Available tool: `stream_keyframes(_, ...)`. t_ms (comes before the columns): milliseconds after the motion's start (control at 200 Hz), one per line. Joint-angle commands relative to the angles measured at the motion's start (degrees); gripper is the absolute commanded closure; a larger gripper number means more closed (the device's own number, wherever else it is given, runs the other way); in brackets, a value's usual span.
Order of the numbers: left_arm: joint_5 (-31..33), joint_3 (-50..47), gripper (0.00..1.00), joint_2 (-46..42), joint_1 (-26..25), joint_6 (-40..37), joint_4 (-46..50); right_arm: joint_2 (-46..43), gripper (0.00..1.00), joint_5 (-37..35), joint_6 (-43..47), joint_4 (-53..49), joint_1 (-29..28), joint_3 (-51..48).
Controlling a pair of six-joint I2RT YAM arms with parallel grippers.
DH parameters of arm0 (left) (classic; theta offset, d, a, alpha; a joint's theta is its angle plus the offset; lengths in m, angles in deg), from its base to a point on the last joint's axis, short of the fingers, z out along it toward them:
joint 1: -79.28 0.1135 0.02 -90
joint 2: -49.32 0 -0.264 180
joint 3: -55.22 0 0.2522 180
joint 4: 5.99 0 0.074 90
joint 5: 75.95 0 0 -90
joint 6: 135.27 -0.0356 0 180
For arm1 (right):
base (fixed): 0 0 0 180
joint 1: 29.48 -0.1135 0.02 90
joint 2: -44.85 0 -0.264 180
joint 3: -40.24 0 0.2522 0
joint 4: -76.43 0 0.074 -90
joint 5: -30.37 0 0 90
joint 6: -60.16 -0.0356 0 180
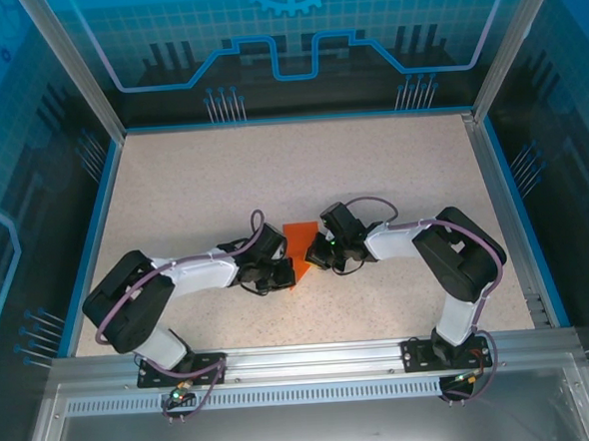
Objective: Fold a paper plane with a square sheet of paper (pick it up from the middle)
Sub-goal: Third fold the triangle at the center of the table.
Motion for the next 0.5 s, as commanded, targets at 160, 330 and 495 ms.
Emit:
stream_keyframes(160,-6.0,1.7,0.98,-1.6,0.2,1.0,-6.2,5.8,0.97,-7.1,1.1,-9.4,1.0,-3.9)
stream_keyframes(330,-6.8,2.1,0.99,2.7,1.5,0.3,-7.1,5.8,0.97,-6.6,1.3,-9.0,1.1,-3.9)
stream_keyframes(495,-9.0,2.0,0.99,5.7,2.6,0.1,-9.6,5.7,0.97,-6.5,1.5,-8.9,1.1,-3.8)
